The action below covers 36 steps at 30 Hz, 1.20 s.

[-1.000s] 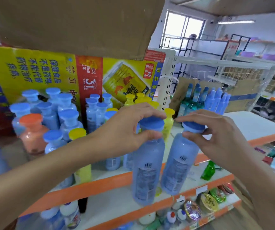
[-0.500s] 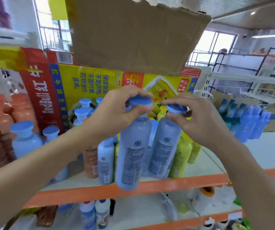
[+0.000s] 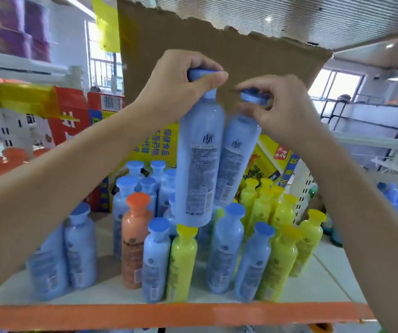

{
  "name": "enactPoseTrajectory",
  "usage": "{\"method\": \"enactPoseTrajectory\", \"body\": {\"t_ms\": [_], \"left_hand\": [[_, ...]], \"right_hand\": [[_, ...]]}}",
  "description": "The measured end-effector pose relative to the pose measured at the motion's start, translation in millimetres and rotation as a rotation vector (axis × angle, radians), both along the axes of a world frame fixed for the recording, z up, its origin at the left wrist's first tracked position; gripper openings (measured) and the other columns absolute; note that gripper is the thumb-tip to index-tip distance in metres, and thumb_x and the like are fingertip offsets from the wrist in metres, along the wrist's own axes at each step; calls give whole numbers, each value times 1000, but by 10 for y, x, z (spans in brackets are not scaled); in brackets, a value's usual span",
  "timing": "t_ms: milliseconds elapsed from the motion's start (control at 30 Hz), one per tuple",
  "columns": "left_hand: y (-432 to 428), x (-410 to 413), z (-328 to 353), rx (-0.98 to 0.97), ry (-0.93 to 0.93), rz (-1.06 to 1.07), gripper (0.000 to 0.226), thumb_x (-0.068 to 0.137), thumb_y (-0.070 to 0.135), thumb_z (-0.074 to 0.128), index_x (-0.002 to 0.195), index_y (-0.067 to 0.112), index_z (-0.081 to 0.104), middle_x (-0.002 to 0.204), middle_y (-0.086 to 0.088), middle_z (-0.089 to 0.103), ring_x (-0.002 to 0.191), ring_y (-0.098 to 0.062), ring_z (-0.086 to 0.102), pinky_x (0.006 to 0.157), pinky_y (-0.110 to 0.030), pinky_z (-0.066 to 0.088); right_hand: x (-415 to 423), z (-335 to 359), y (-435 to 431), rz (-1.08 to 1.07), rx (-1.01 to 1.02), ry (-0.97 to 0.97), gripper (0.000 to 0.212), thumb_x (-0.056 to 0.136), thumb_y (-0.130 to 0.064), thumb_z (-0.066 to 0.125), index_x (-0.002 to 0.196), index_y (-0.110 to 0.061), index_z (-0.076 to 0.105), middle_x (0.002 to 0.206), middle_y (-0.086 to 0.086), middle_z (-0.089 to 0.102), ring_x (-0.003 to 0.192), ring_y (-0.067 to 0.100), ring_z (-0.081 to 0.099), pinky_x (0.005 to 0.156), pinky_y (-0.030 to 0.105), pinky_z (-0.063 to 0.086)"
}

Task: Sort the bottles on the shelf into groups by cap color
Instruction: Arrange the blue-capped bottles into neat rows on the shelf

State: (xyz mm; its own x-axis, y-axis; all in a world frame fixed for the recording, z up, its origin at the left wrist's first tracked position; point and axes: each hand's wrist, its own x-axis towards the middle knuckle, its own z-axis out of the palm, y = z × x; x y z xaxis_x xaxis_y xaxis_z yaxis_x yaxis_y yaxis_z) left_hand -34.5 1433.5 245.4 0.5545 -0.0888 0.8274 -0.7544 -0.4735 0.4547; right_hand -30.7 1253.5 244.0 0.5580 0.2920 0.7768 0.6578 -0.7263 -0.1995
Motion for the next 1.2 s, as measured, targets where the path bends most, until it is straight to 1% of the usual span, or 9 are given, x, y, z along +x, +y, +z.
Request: {"method": "enactPoseTrajectory", "body": {"t_ms": [167, 333, 433, 567, 700, 800, 1000, 1100, 1200], "left_hand": [[-33, 357, 98, 58, -69, 77, 26, 81, 31, 61, 98, 13, 69, 85, 14, 62, 72, 11, 55, 68, -5, 42], [-69, 676, 97, 98, -76, 116, 22, 85, 24, 63, 102, 10, 68, 92, 9, 62, 78, 8, 55, 71, -4, 41], [-62, 843, 66, 101, -62, 140, 22, 85, 23, 63, 103, 9, 67, 95, 7, 63, 79, 5, 56, 73, -5, 42], [-54, 996, 3, 92, -32, 161, 23, 85, 21, 63, 104, 8, 67, 95, 6, 63, 81, 2, 57, 76, -8, 43], [-69, 1079, -62, 84, 3, 156, 24, 85, 20, 63, 106, 8, 66, 97, 3, 64, 87, -4, 58, 76, -6, 42], [-56, 1126, -130, 88, 22, 170, 27, 86, 21, 63, 110, 9, 64, 98, 4, 62, 91, -5, 57, 77, -4, 41], [-34, 1168, -257, 94, 43, 173, 28, 85, 22, 64, 110, 10, 64, 98, 4, 63, 91, -4, 58, 80, -7, 42], [-36, 1175, -296, 100, 53, 174, 30, 83, 25, 65, 109, 11, 65, 97, 5, 63, 88, -2, 58, 80, -9, 42], [-13, 1185, -317, 92, 66, 176, 26, 85, 22, 64, 108, 12, 65, 96, 4, 64, 83, 4, 57, 78, -6, 42]], "right_hand": [[364, 47, 6, 0, -41, 8, 26, 80, -22, 66, 106, -22, 67, 107, -3, 66, 104, 15, 59, 92, 44, 46], [713, -10, -55, -40, -121, 25, 27, 80, -16, 65, 106, -19, 63, 107, 7, 62, 103, 25, 57, 90, 46, 45], [885, -73, -107, -107, -194, 32, 28, 83, -16, 63, 111, -18, 60, 111, 8, 57, 107, 26, 53, 91, 41, 44], [1091, -214, -192, -210, -270, 58, 27, 87, -17, 61, 114, -17, 58, 114, 7, 53, 108, 26, 51, 81, 32, 38], [1281, -438, -244, -240, -316, 159, 29, 85, -15, 62, 114, -18, 59, 118, 7, 54, 109, 27, 53, 80, 33, 41], [1434, -648, -263, -183, -322, 263, 28, 83, -16, 65, 111, -17, 62, 116, 8, 61, 107, 27, 56, 79, 32, 43], [1618, -981, -260, -63, -302, 444, 28, 76, -11, 72, 103, -12, 63, 107, 7, 59, 85, 20, 57, 63, 22, 41], [1695, -1154, -241, -30, -288, 535, 26, 76, -7, 72, 100, -8, 63, 97, 2, 56, 99, 23, 57, 75, 27, 40], [1782, -1328, -227, -30, -327, 603, 27, 75, -8, 74, 100, -6, 64, 102, 6, 60, 102, 23, 57, 78, 29, 42]]}}
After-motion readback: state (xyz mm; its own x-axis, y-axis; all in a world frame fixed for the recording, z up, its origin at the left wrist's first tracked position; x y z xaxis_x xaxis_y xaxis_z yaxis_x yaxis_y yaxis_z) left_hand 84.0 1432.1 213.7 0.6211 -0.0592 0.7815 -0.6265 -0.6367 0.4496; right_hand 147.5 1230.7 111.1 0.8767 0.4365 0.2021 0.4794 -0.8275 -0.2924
